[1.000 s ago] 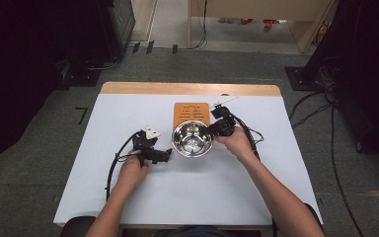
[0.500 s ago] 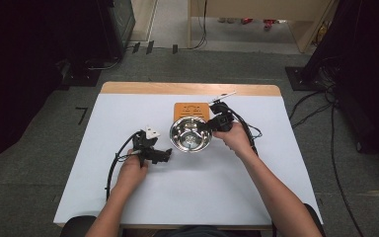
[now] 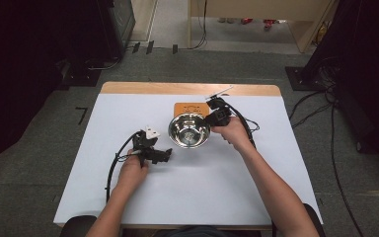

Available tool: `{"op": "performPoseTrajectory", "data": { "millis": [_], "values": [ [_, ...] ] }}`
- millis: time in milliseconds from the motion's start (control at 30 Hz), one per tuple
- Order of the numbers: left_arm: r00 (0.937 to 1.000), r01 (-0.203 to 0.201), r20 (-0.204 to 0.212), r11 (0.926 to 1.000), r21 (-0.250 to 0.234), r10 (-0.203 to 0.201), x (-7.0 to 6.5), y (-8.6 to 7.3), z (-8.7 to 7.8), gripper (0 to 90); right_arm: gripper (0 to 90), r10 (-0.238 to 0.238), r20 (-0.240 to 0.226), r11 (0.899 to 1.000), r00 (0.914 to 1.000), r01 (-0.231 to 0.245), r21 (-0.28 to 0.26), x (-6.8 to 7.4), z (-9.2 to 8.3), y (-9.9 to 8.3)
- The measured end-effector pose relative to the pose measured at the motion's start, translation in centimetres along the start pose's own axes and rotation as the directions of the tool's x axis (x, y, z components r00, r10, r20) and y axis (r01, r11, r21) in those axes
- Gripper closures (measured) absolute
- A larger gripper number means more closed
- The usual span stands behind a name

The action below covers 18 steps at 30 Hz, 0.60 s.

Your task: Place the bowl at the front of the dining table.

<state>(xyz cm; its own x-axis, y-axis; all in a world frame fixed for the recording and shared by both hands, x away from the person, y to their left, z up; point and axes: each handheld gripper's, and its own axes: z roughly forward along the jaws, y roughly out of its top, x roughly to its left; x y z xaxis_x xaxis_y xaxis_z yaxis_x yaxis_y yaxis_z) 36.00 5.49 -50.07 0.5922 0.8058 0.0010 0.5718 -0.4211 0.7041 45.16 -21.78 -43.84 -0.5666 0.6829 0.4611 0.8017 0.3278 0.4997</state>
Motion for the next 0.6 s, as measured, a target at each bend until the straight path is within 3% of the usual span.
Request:
{"op": "performPoseTrajectory", "data": {
  "millis": [167,267,600],
  "values": [
    [1.0000,0.000,-0.001,1.0000,-0.001,0.000,0.0,0.0,0.0,0.5,87.5,-0.007,0.009,1.000,0.9999,0.007,-0.010,-0.3,0.1,0.7],
    [1.0000,0.001,0.000,1.0000,-0.001,-0.001,0.0,0.0,0.0,0.5,87.3,0.014,0.020,0.999,0.9997,-0.014,-0.030,-0.5,0.1,0.9],
    [1.0000,-0.001,0.000,1.0000,0.002,0.001,0.0,0.0,0.0,0.5,87.3,0.015,0.045,1.000,0.9989,-0.014,-0.027,-1.0,1.0,1.0]
  ]
}}
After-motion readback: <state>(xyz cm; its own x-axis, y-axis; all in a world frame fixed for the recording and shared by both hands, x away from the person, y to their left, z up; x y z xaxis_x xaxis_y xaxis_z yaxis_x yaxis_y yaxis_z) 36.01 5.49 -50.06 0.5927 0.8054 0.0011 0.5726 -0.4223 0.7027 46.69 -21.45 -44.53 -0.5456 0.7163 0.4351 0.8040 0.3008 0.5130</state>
